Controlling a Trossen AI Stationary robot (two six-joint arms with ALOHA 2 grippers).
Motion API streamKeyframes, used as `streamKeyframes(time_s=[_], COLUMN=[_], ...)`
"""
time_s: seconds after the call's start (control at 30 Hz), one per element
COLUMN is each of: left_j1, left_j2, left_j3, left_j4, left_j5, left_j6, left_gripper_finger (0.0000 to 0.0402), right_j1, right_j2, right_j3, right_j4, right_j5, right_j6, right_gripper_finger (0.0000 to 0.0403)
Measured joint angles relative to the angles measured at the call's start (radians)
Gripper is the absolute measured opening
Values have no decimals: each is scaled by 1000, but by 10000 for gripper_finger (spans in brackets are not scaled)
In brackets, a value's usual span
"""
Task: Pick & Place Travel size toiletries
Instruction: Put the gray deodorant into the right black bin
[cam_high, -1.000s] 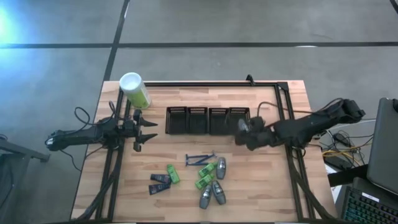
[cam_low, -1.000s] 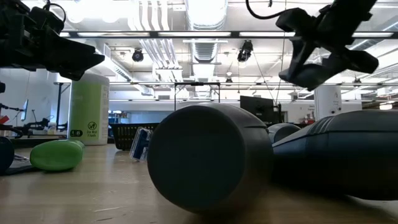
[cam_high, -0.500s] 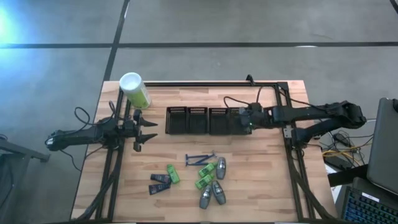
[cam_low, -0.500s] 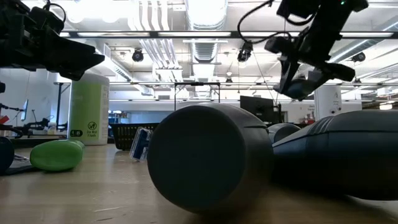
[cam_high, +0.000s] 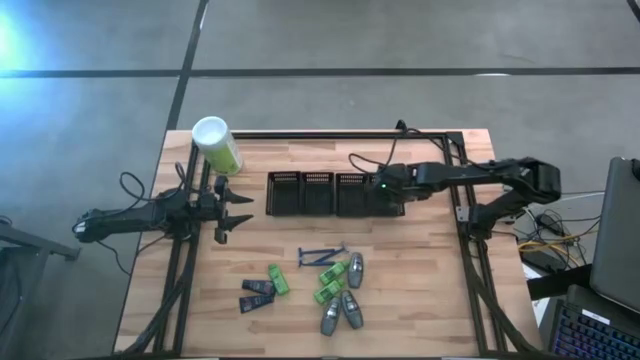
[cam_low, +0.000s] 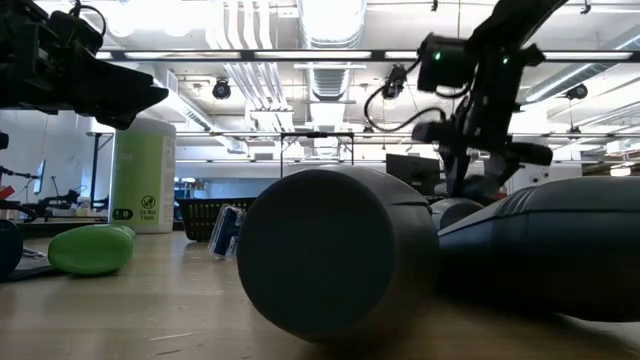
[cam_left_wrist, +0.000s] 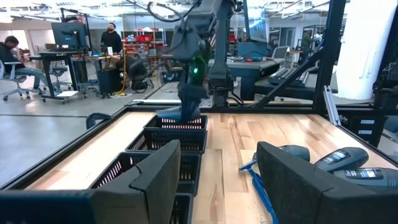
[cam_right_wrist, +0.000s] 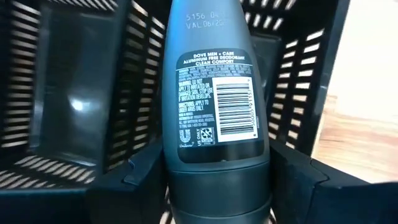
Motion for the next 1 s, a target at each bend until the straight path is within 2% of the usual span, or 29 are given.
streamKeyframes(time_s=[0.23,0.57,1.0], left_j1=[0,0,0], left_j2=[0,0,0], left_j3=[0,0,0], left_j4=[0,0,0], left_j5=[0,0,0], left_j6=[0,0,0], left_gripper_finger=[218,218,218], right_j1=[-3,-3,1], right_j2=[57,59,58], right_j3=[0,0,0], right_j4=[67,73,68], right_j5=[-18,13,-14], right_j6=[-3,2,-4], right_gripper_finger=[216,235,280])
